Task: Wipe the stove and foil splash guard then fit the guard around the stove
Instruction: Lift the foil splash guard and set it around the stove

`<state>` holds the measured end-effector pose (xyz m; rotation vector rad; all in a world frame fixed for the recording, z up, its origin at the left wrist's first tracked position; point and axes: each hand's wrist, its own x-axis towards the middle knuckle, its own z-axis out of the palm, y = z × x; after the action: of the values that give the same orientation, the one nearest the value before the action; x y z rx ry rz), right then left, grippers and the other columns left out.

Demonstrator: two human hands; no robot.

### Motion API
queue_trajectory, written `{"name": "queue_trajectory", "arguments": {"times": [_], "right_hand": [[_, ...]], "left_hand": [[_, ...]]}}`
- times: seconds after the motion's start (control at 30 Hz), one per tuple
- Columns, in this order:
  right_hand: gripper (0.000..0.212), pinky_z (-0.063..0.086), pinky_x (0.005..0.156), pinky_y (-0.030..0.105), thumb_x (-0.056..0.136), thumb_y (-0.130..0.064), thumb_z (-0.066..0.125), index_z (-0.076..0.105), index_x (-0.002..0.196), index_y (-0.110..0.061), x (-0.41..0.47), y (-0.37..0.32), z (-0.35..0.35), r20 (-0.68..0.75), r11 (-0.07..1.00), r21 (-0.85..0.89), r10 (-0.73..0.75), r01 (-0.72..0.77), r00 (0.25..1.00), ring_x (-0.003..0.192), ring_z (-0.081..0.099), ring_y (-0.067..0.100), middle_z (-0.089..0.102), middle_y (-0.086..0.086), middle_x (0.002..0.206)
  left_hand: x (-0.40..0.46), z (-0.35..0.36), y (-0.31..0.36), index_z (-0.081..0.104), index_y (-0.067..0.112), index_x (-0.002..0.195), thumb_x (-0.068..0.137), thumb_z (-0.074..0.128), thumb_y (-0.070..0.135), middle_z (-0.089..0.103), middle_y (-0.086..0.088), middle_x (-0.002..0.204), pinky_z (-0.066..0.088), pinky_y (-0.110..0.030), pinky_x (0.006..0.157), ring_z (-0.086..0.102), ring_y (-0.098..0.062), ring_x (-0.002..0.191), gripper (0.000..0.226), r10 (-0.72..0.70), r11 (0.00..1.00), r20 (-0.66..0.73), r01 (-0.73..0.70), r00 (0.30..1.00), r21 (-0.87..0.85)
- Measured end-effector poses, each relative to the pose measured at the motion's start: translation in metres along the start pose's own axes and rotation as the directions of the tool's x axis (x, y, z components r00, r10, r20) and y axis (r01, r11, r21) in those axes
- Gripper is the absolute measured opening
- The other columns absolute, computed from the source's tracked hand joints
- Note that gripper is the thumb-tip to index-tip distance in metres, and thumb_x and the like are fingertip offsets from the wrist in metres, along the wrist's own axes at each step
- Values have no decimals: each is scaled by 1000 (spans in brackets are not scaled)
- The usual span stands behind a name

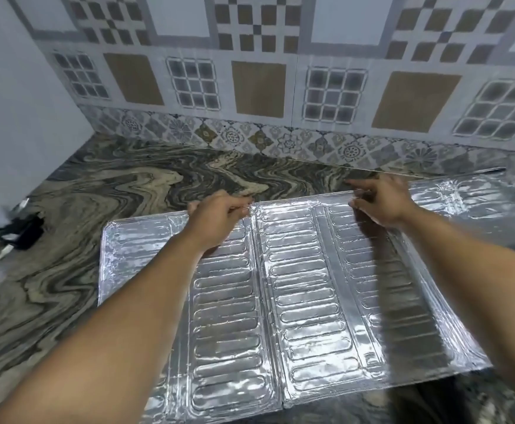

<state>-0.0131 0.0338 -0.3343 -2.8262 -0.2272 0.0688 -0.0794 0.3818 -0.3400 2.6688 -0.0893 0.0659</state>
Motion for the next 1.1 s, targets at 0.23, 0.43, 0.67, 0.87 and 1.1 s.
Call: {"name": "queue_trajectory", "arguments": {"times": [0.23,0.43,0.67,0.87,1.1], "right_hand": [[36,45,99,47,87,-44,67,68,119,-27,4,-22,-34,-130,977,185,-82,106,988,110,61,28,70,4,117],[40,27,109,59,86,-46,66,57,125,-43,11,-30,-67,-153,969,-97,-239,226,959,114,59,23,68,-7,121],[56,31,108,62,80,-17,73,48,118,-49,4,-32,-91,-138,957,104,-254,269,957,112,63,26,71,-1,114],[53,51,90,45,79,11,65,61,126,-14,-5,-30,-103,-175,952,113,-263,285,949,98,64,27,70,14,111],[45,52,74,35,88,-1,65,65,126,-24,-18,-25,-124,-241,940,67,-309,334,920,75,64,12,71,7,109]], "left_hand": [[-6,-41,11,65,42,121,94,56,52,64,8,125,19,-49,109,54,-19,120,30,-107,992,-110,98,988,-81],[-27,-91,9,68,33,118,97,56,41,63,6,121,19,-27,91,55,-17,110,25,-81,996,-216,72,973,-49],[-46,-139,-17,64,43,118,97,59,29,62,12,126,31,-41,105,57,-10,111,25,-52,996,-201,37,978,-78],[-56,-163,-38,66,40,109,96,60,12,61,6,117,47,-34,89,57,-13,104,31,2,997,-151,-14,988,-78],[-51,-179,-30,67,36,122,97,60,15,54,14,87,43,-34,72,55,-12,80,34,41,999,-218,-35,975,31]]}}
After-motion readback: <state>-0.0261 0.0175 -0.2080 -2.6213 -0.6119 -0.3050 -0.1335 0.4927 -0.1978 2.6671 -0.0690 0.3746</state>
